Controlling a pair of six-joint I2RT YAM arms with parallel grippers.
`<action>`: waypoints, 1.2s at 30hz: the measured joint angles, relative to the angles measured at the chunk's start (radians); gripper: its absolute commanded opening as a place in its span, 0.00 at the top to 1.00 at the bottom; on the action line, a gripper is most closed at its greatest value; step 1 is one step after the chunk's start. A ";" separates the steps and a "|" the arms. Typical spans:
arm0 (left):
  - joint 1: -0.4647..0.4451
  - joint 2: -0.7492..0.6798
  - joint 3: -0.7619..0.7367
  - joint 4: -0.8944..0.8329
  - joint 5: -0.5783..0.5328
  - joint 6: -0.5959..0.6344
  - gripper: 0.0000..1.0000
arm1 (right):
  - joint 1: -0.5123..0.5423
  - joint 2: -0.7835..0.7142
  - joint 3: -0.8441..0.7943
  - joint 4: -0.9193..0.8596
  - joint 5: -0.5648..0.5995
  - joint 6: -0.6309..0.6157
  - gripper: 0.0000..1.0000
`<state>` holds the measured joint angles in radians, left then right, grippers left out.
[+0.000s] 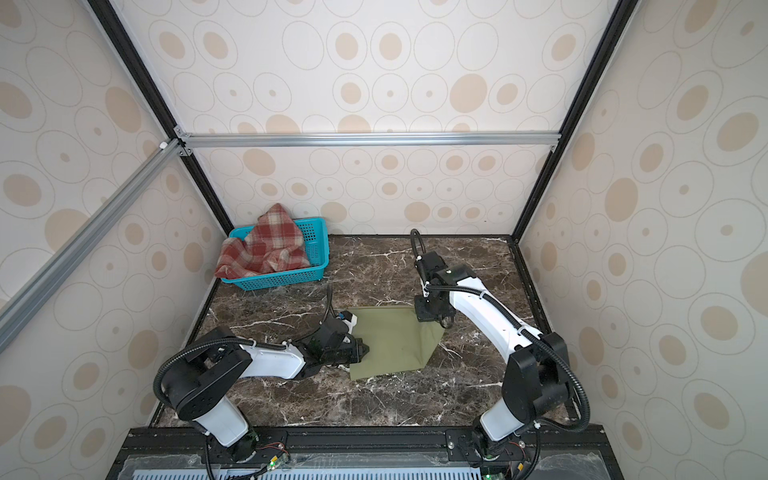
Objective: Fold and stack the skirts
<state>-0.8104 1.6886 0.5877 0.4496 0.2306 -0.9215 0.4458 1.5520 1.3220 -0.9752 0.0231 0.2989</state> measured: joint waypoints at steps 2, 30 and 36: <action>-0.018 0.030 0.010 0.043 0.006 -0.026 1.00 | 0.019 0.000 0.002 -0.001 0.000 0.005 1.00; -0.056 -0.085 0.107 -0.221 -0.039 0.004 1.00 | 0.077 0.008 -0.088 0.107 -0.090 0.098 1.00; -0.056 -0.080 0.088 -0.239 -0.039 0.016 1.00 | 0.086 0.008 -0.088 0.107 -0.071 0.100 1.00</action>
<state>-0.8669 1.6081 0.6754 0.2104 0.1913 -0.9051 0.5316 1.5597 1.2339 -0.8684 -0.0475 0.3985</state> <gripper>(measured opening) 0.047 0.067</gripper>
